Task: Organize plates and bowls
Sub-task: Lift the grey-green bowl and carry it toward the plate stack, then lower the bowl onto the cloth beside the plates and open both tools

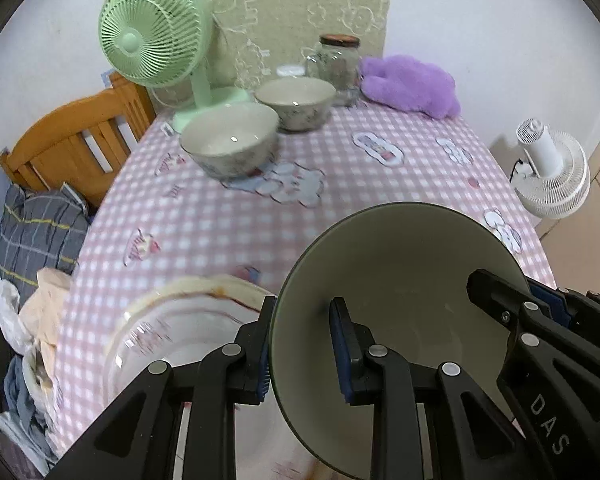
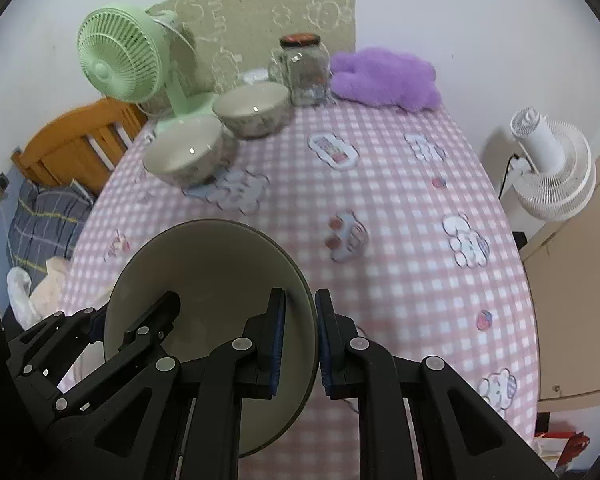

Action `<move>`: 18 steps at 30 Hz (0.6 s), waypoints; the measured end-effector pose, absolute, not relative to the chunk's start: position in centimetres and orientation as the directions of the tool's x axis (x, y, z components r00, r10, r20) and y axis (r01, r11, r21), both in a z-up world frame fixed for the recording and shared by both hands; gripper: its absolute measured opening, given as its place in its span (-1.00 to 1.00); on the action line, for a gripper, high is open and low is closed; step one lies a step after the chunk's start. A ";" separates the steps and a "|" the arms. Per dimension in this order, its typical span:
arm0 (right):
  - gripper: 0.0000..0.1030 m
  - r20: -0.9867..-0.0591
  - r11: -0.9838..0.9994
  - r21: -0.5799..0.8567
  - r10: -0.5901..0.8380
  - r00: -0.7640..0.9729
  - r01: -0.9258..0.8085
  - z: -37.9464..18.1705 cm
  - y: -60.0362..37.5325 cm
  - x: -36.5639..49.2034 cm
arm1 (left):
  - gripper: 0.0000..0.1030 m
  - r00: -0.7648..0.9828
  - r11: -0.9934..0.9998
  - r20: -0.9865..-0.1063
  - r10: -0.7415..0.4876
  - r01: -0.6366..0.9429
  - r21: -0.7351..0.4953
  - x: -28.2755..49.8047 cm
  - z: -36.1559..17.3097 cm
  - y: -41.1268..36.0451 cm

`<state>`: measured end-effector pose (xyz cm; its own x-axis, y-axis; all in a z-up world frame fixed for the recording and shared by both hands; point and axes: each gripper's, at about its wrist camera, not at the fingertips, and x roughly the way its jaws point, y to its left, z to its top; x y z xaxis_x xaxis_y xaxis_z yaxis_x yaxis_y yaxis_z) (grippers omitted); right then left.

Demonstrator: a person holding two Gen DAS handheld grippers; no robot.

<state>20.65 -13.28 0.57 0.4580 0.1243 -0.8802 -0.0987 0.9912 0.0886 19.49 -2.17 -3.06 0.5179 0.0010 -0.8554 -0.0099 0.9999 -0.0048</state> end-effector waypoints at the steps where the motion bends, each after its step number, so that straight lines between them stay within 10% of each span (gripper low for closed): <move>1: -0.65 -0.883 0.991 0.090 0.127 0.453 -0.103 0.4 -13.9 20.4 | -0.53 0.514 1.000 -0.858 0.003 -0.012 -0.004 19.3 -3.3 -2.7; 18: -0.65 -0.932 0.980 0.084 0.142 0.334 -0.182 -4.7 -19.6 17.9 | -0.53 0.404 0.996 -0.914 0.032 -0.086 -0.003 16.1 -8.3 -8.0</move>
<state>17.86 -19.60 -4.69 0.3336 0.1422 -0.9319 -0.1819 0.9797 0.0843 16.10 -7.97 -8.34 0.4043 0.0320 -0.9141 -0.0860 0.9963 -0.0032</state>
